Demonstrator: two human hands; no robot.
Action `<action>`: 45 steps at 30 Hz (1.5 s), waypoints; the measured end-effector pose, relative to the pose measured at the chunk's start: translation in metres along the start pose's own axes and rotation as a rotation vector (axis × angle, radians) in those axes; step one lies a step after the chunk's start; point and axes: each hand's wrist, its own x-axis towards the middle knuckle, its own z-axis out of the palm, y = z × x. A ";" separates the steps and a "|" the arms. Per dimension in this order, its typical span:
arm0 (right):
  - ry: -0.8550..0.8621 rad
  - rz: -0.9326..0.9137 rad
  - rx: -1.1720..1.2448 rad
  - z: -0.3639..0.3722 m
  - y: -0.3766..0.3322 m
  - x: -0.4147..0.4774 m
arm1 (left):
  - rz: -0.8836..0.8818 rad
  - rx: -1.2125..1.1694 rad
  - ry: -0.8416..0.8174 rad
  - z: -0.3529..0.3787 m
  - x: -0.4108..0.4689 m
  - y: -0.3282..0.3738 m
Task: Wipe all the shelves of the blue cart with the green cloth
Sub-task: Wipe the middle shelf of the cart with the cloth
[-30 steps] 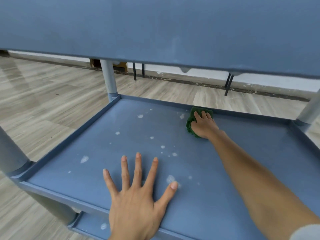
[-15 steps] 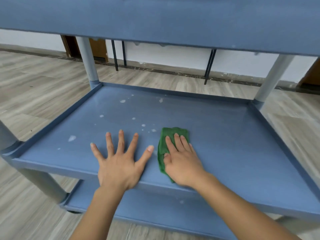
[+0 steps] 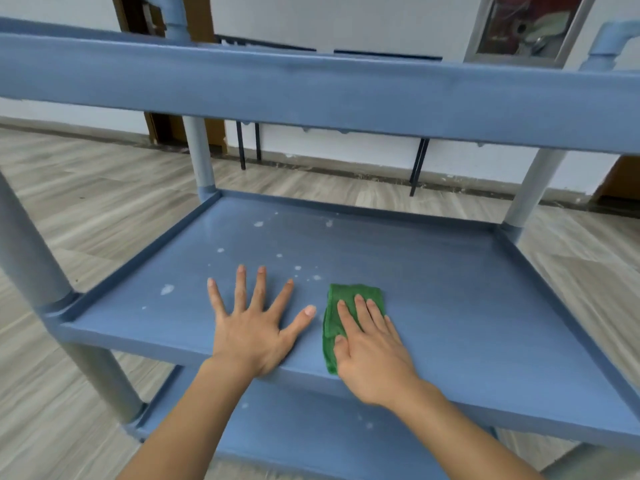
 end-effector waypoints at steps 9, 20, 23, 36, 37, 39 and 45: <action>-0.017 0.050 -0.030 -0.002 -0.001 0.004 | 0.126 -0.060 0.031 0.010 0.006 -0.029; 0.043 0.160 0.013 -0.005 0.031 0.121 | 0.167 -0.047 -0.023 0.006 0.002 -0.030; 0.023 0.168 0.014 -0.008 0.049 0.177 | 0.116 -0.076 0.001 0.006 0.001 -0.027; 0.011 0.193 0.038 -0.030 0.084 0.322 | 0.162 -0.056 -0.008 -0.006 0.006 -0.022; 0.006 0.190 0.027 -0.028 0.083 0.321 | 0.146 -0.060 -0.021 -0.007 0.005 -0.021; -0.008 0.192 0.004 -0.025 0.079 0.313 | 0.113 -0.092 -0.031 -0.010 0.004 -0.020; -0.032 0.141 0.010 -0.018 0.059 0.234 | 0.103 -0.116 0.065 0.000 0.001 -0.025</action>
